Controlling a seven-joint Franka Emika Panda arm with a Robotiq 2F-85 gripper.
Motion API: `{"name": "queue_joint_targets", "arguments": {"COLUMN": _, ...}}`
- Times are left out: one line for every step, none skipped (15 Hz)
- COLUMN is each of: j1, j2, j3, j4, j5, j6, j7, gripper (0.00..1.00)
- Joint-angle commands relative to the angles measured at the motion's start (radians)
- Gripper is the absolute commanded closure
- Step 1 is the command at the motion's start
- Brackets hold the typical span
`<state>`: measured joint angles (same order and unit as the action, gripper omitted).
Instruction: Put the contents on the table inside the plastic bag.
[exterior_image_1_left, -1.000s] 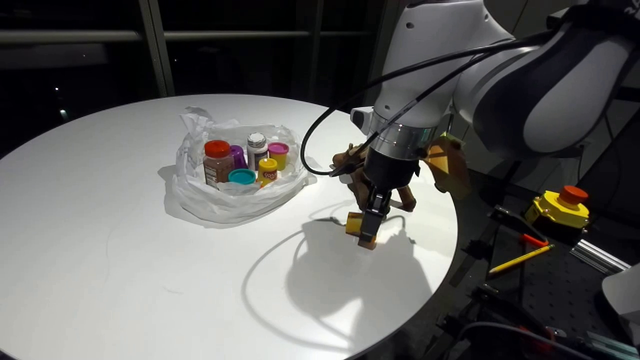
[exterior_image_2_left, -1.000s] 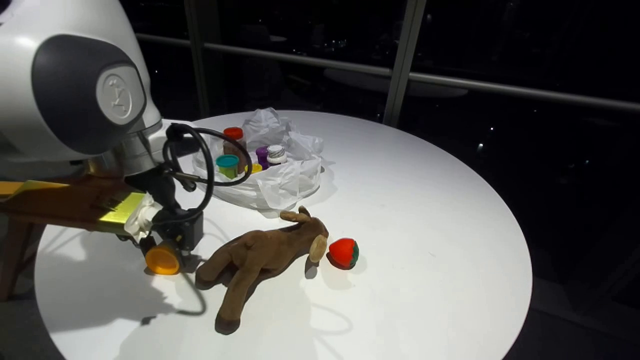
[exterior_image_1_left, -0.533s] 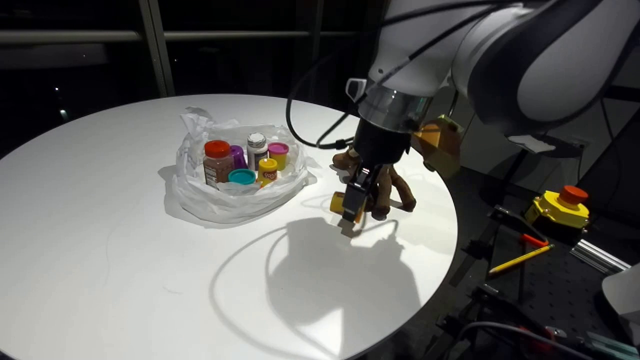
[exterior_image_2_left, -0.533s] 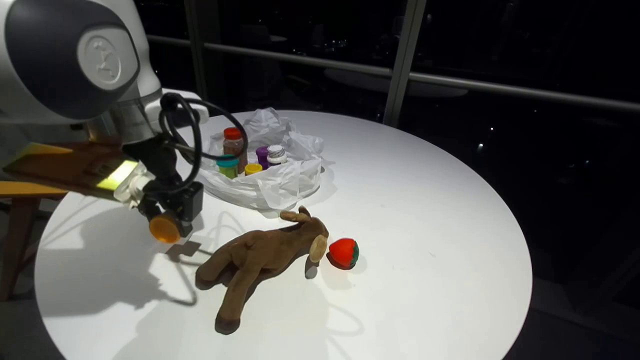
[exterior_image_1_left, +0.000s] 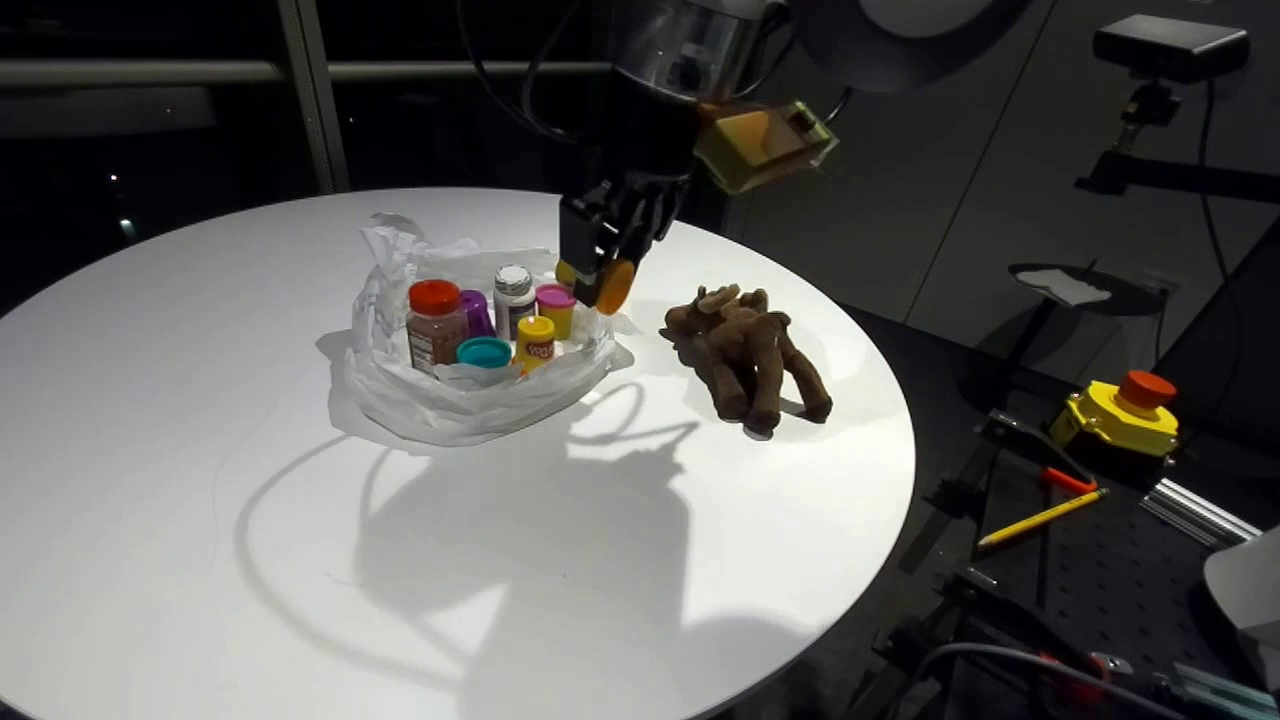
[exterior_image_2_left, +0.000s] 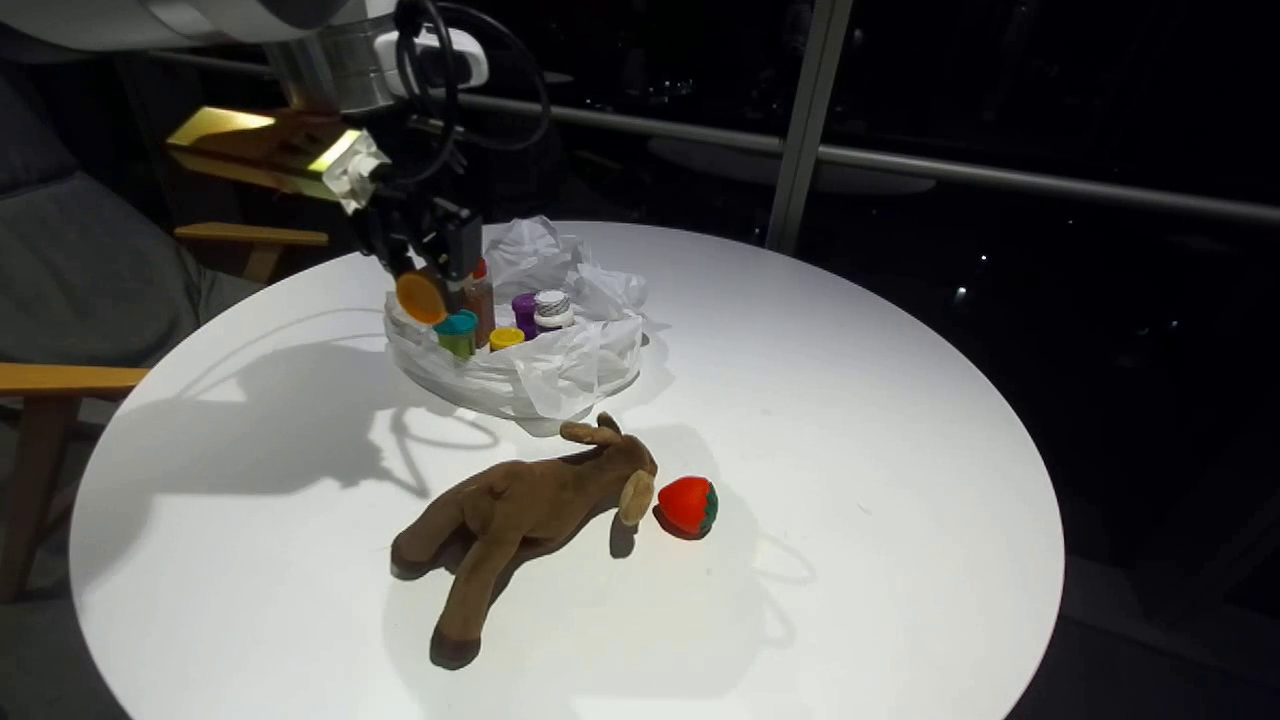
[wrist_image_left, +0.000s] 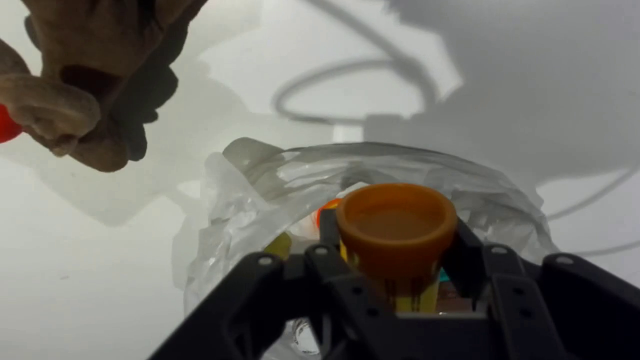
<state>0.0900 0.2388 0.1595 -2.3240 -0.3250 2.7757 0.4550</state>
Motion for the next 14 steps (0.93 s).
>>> {"name": "queue_joint_targets", "arguments": {"j1": 0.067, "j2": 0.141, "j3": -0.093, "j4": 0.177, "j5": 0.052, "j6": -0.047, "j7": 0.014, "gripper": 0.79}}
{"name": "queue_joint_targets", "arguments": {"j1": 0.071, "j2": 0.172, "j3": -0.108, "j4": 0.209, "j5": 0.078, "j6": -0.055, "j7": 0.001, "gripper": 0.79}}
{"name": "queue_joint_targets", "arguments": {"j1": 0.073, "j2": 0.201, "j3": -0.119, "j4": 0.237, "j5": 0.107, "j6": -0.062, "j7": -0.012, "gripper": 0.79}}
{"name": "queue_joint_targets", "arguments": {"j1": 0.074, "j2": 0.226, "j3": -0.127, "j4": 0.260, "j5": 0.134, "j6": -0.073, "j7": -0.024, "gripper": 0.79}}
{"name": "queue_joint_targets", "arguments": {"j1": 0.076, "j2": 0.249, "j3": -0.136, "j4": 0.279, "j5": 0.154, "j6": -0.084, "j7": -0.030, "gripper": 0.79}}
{"name": "queue_joint_targets", "arguments": {"j1": 0.073, "j2": 0.267, "j3": -0.137, "j4": 0.296, "j5": 0.176, "j6": -0.096, "j7": -0.045, "gripper": 0.79}}
{"name": "queue_joint_targets", "arguments": {"j1": 0.066, "j2": 0.277, "j3": -0.132, "j4": 0.305, "j5": 0.197, "j6": -0.107, "j7": -0.066, "gripper": 0.79}}
{"name": "queue_joint_targets", "arguments": {"j1": 0.061, "j2": 0.284, "j3": -0.125, "j4": 0.311, "j5": 0.216, "j6": -0.121, "j7": -0.089, "gripper": 0.79}}
{"name": "queue_joint_targets", "arguments": {"j1": 0.058, "j2": 0.288, "j3": -0.122, "j4": 0.313, "j5": 0.231, "j6": -0.131, "j7": -0.109, "gripper": 0.79}}
{"name": "queue_joint_targets", "arguments": {"j1": 0.062, "j2": 0.286, "j3": -0.125, "j4": 0.312, "j5": 0.238, "j6": -0.136, "j7": -0.118, "gripper": 0.79}}
{"name": "queue_joint_targets", "arguments": {"j1": 0.064, "j2": 0.282, "j3": -0.127, "j4": 0.310, "j5": 0.243, "j6": -0.141, "j7": -0.129, "gripper": 0.79}}
{"name": "queue_joint_targets", "arguments": {"j1": 0.067, "j2": 0.274, "j3": -0.129, "j4": 0.302, "j5": 0.241, "j6": -0.147, "j7": -0.138, "gripper": 0.79}}
{"name": "queue_joint_targets", "arguments": {"j1": 0.069, "j2": 0.270, "j3": -0.130, "j4": 0.299, "j5": 0.239, "j6": -0.162, "j7": -0.148, "gripper": 0.79}}
{"name": "queue_joint_targets", "arguments": {"j1": 0.064, "j2": 0.266, "j3": -0.124, "j4": 0.299, "j5": 0.242, "j6": -0.190, "j7": -0.164, "gripper": 0.79}}
